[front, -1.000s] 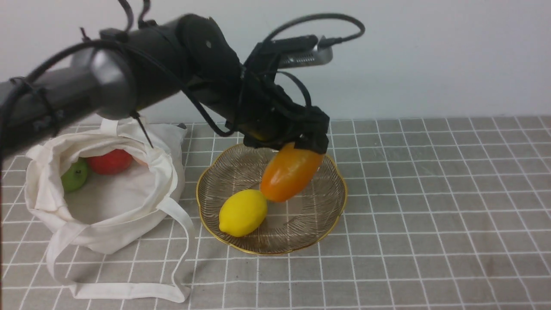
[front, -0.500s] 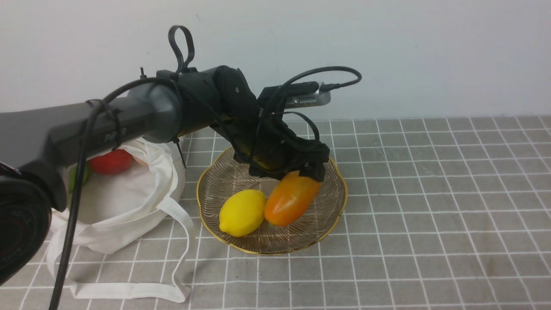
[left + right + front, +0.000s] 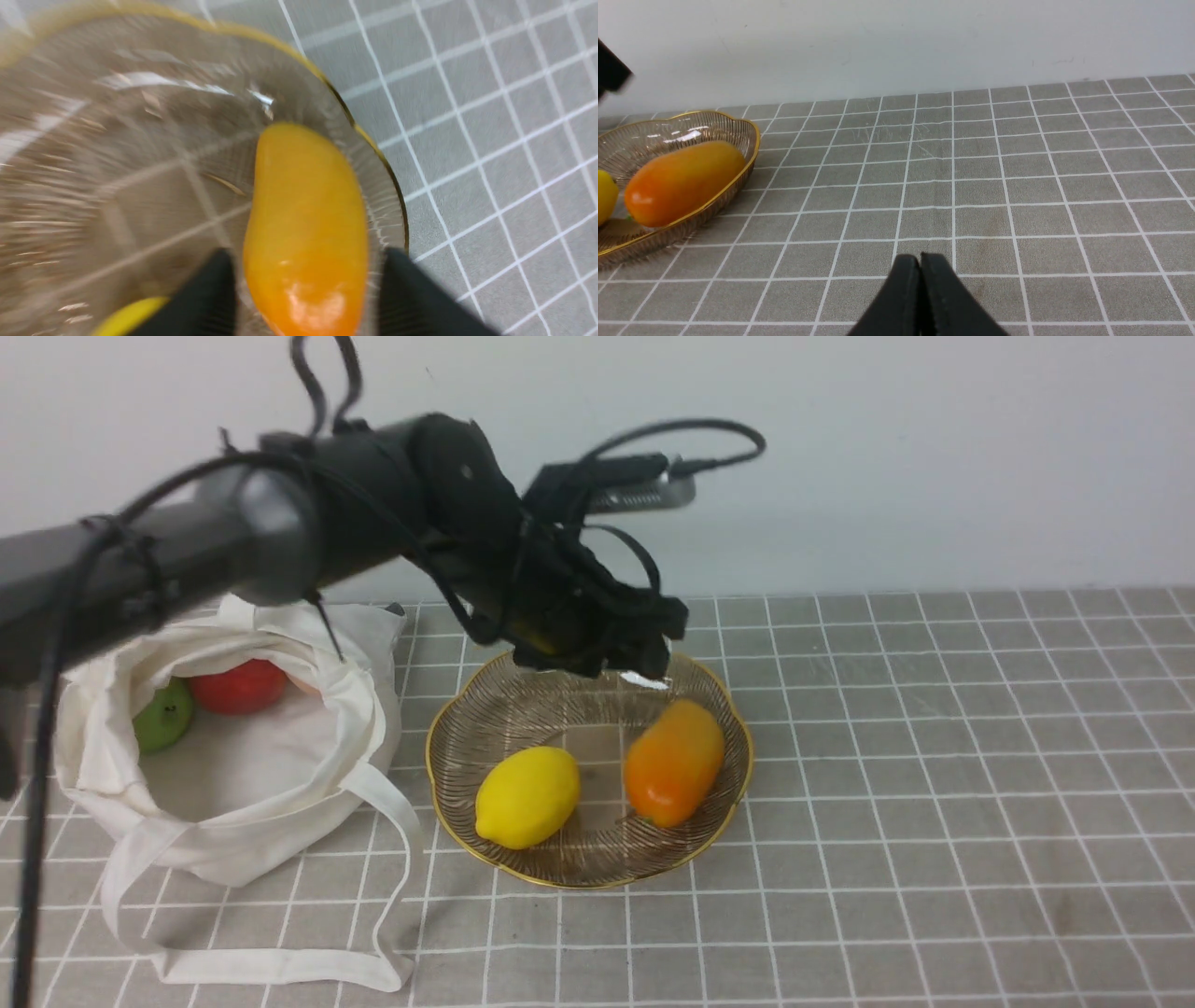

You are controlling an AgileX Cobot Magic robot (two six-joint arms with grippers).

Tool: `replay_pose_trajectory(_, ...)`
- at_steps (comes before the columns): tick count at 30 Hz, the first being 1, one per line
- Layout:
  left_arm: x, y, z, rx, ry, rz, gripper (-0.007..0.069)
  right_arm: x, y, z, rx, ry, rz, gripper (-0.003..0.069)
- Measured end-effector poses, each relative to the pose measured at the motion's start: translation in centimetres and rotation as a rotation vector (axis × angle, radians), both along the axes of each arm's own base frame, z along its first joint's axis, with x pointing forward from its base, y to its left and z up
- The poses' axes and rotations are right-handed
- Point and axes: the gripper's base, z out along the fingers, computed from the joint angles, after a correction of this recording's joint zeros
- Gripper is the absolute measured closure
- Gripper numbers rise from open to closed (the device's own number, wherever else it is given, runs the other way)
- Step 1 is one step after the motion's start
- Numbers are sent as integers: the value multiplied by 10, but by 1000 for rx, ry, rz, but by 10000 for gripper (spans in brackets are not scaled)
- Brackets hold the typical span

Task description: Take the fruit out of the bag on the grey coffee tablecloth and place them on the plate.

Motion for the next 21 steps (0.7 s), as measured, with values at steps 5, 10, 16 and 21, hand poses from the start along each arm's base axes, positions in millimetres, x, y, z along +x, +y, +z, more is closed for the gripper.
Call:
replay_pose_trajectory(5, -35, 55, 93, 89, -219, 42, 599, 0, 0, 0, 0, 0, 0, 671)
replay_pose_trajectory(10, -99, 101, 174, 117, -431, 121, 632, 0, 0, 0, 0, 0, 0, 671)
replay_pose_trajectory(16, -190, 139, 222, 72, -638, 219, 632, 0, 0, 0, 0, 0, 0, 671)
replay_pose_trajectory(21, -275, 170, 213, -29, -791, 317, 632, 0, 0, 0, 0, 0, 0, 671)
